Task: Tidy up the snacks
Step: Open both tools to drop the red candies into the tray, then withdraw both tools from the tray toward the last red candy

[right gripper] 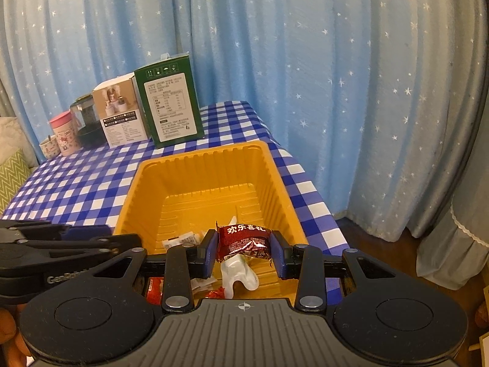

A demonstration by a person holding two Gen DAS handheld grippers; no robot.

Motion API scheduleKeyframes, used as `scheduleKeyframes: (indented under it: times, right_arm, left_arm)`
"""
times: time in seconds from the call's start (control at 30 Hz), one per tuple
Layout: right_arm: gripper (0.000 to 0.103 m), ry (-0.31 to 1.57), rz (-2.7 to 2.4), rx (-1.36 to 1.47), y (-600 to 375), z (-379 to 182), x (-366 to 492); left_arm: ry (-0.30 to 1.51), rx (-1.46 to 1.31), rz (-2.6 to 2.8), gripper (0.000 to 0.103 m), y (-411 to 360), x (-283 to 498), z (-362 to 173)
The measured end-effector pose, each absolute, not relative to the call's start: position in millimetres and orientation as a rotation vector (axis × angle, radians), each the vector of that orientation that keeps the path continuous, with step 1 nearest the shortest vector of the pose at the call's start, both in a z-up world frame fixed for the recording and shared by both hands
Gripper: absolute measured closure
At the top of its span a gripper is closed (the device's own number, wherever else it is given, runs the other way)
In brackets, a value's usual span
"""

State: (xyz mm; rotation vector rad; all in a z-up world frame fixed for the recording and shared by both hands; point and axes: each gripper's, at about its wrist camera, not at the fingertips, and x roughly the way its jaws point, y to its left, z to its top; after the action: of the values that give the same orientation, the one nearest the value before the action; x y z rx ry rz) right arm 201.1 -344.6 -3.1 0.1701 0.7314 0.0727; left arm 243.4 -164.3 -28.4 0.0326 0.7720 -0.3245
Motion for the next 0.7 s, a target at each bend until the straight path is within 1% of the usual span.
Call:
scheduleKeyframes:
  times: [0.43, 0.53, 0.57, 0.63, 0.7]
  right_arm:
    - [0.065, 0.698, 0.108, 0.213, -340.2, 5.2, 208.0]
    - [0.064, 0.705, 0.129, 0.233, -339.0, 4.0, 215.0]
    - [0.055, 0.713, 0.128, 0.236, -338.0, 3.3, 217.0]
    - [0.044, 0.709, 0.119, 0.245, -338.5, 3.1, 215.2]
    - [0.044, 0.702, 0.110, 0.254, -338.5, 4.6, 209.9]
  left_arm:
    - [0.784, 0.004, -0.270, 0.068, -139.0, 221.2, -29.2]
    - [0.790, 0.002, -0.254, 0.064, -133.9, 219.1, -31.1]
    - [0.791, 0.000, -0.246, 0.062, -131.6, 218.3, -31.1]
    - [0.792, -0.001, -0.237, 0.062, -127.7, 216.0, -30.5]
    - [0.791, -0.002, -0.225, 0.059, -123.6, 212.2, -28.9]
